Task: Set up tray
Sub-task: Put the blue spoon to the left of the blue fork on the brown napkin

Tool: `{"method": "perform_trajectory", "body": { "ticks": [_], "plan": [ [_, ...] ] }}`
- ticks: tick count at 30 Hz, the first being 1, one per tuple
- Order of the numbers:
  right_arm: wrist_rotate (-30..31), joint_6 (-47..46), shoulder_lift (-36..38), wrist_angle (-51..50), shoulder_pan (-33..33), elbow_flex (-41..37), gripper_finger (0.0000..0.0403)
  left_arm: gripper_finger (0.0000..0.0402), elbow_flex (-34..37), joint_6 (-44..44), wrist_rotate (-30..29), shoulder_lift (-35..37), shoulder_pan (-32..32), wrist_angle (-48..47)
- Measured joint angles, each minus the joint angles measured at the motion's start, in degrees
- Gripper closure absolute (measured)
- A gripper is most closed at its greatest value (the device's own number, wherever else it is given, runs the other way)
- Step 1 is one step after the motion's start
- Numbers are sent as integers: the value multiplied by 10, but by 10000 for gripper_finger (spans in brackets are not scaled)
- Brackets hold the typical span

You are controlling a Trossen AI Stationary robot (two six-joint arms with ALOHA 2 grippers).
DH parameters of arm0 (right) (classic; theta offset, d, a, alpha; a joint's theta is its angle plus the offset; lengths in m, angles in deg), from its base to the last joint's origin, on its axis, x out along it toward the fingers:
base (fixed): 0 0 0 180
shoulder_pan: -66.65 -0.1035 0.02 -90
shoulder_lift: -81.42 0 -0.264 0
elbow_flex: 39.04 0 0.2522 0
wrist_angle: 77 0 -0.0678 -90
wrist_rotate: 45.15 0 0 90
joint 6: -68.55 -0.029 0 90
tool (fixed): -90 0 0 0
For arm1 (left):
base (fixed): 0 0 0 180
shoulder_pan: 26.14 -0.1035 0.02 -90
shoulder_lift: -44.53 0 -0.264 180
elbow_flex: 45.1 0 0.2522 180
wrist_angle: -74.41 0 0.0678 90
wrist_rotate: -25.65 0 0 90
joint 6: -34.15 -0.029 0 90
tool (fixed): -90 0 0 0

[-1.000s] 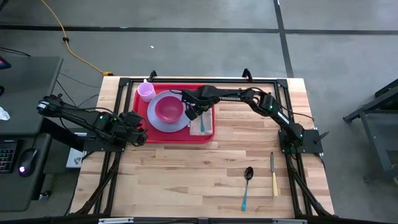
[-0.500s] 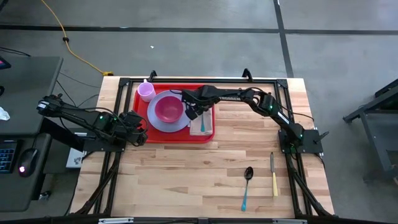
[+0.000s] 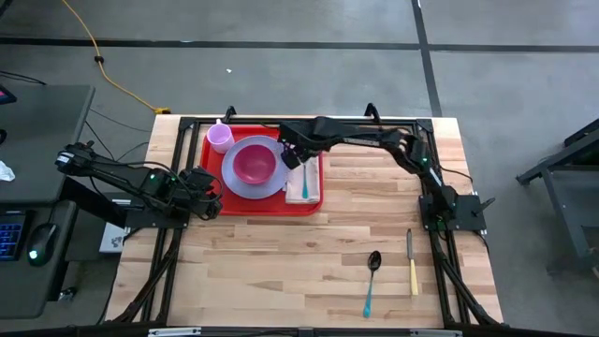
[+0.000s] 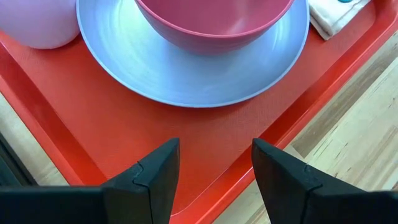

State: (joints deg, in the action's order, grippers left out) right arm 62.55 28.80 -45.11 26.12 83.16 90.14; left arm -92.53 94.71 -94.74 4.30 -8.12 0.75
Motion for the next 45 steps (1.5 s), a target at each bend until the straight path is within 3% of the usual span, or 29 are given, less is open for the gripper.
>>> {"method": "perform_trajectory", "body": {
  "ticks": [5, 17, 39, 45],
  "plan": [
    [44, -41, 56, -84, -32, 0, 269, 174, 0, 0, 0, 0, 0, 0],
    [71, -238, 129, -270, -144, 0, 269, 174, 0, 0, 0, 0, 0, 0],
    [-122, -517, 156, -269, -320, 0, 269, 174, 0, -3, 8, 0, 0, 2],
    [-146, -592, 156, -269, -365, 0, 269, 174, 0, -3, 9, 0, 0, 2]
  ]
}}
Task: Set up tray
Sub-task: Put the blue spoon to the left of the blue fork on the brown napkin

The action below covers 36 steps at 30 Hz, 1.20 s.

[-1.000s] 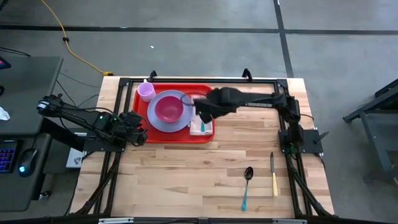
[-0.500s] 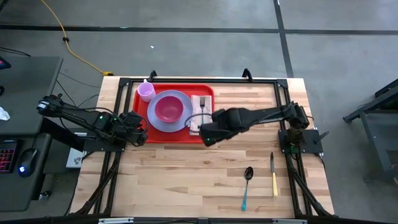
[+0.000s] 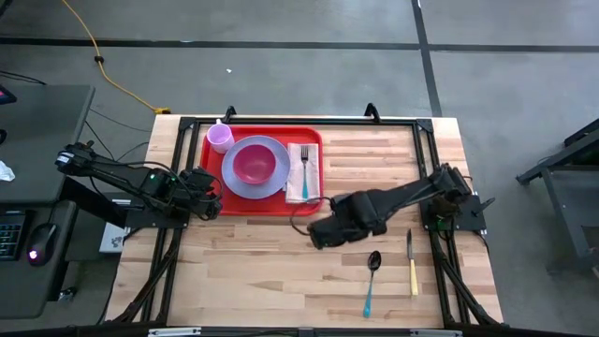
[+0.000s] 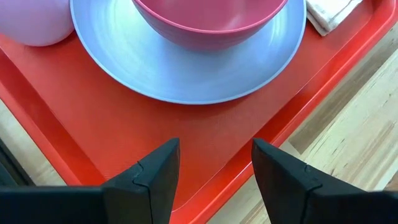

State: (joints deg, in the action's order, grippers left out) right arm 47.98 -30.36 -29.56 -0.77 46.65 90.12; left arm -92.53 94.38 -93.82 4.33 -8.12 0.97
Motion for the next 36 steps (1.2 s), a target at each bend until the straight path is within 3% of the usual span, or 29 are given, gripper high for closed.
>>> {"method": "perform_trajectory", "body": {
  "ticks": [14, 27, 36],
  "plan": [
    [-42, -56, 0, 0, -92, 0, 269, 174, 0, -26, 4, 0, 0, 0],
    [9, -11, 0, 1, -100, 0, 269, 174, 0, -30, 21, 0, 0, 0],
    [-10, -29, 0, 0, -105, -16, 269, 174, 0, -13, 47, 0, 0, 1]
  ]
}}
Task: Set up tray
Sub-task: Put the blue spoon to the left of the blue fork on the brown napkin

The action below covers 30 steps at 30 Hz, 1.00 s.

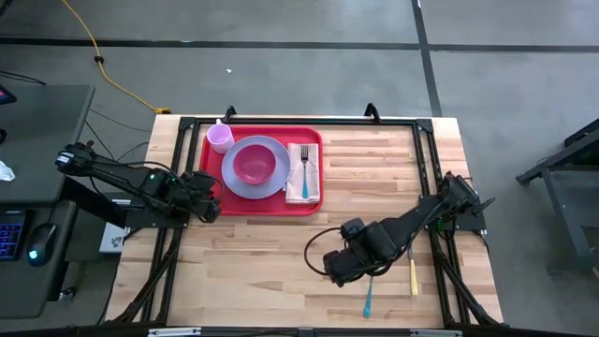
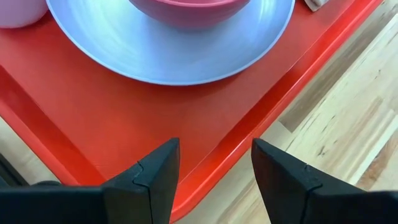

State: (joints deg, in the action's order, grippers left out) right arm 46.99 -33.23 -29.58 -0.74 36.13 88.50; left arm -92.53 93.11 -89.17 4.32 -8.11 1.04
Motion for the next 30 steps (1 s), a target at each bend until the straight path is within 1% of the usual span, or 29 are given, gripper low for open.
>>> {"method": "perform_trajectory", "body": {
  "ticks": [3, 6, 9, 12, 16, 20, 27, 30],
  "plan": [
    [-44, -4, 0, 0, -6, -42, 269, 174, 0, 0, 1, 0, 0, 2],
    [-104, -8, 0, 10, -15, -100, 269, 174, 0, -2, 1, 0, 0, 8],
    [-151, -18, -1, 18, -25, -150, 269, 174, 0, -6, -2, 0, 0, 22],
    [-174, -24, -1, 51, -31, -185, 269, 174, 0, -22, -12, 0, 0, 44],
    [-169, -42, -1, 104, -40, -206, 269, 174, 0, -38, -38, 17, 0, 80],
    [-142, -64, -1, 129, -49, -215, 269, 174, 0, -69, -59, 46, 0, 91],
    [-142, -90, -1, 153, -55, -236, 269, 174, 0, -117, -95, 136, 0, 89],
    [-145, -94, -1, 164, -55, -246, 269, 174, 10, -143, -99, 179, 0, 96]
  ]
}}
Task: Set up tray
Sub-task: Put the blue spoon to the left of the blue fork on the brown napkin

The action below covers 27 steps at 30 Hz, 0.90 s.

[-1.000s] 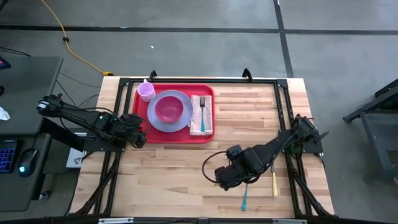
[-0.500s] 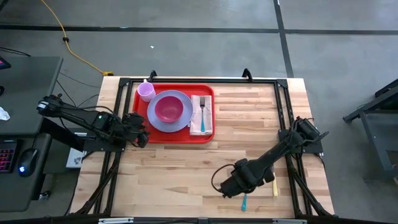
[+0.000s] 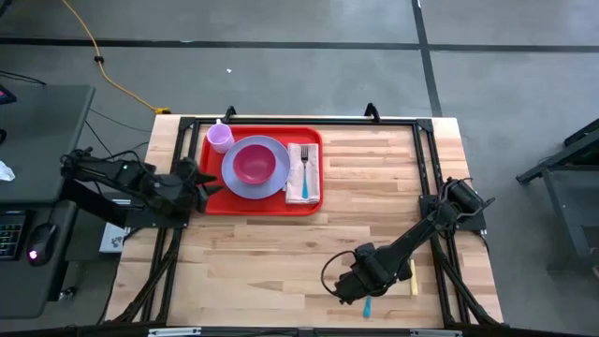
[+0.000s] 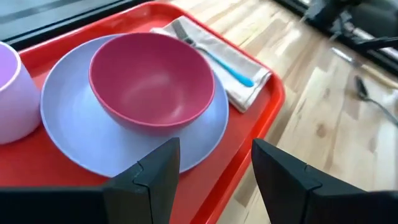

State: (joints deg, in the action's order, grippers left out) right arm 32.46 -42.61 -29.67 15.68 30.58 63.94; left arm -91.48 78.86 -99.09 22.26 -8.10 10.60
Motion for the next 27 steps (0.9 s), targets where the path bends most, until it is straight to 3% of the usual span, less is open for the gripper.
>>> {"method": "perform_trajectory", "body": {
  "ticks": [12, 17, 27],
  "plan": [
    [2, -28, 0, 2, 0, -2, 269, 174, 68, -90, 27, 159, 0, 62],
    [-11, -46, 0, 3, -4, -2, 269, 174, 93, -134, 76, 213, 0, 105],
    [-9, -68, 0, 17, -6, -1, 269, 174, 125, -150, 100, 219, 0, 144]
  ]
}}
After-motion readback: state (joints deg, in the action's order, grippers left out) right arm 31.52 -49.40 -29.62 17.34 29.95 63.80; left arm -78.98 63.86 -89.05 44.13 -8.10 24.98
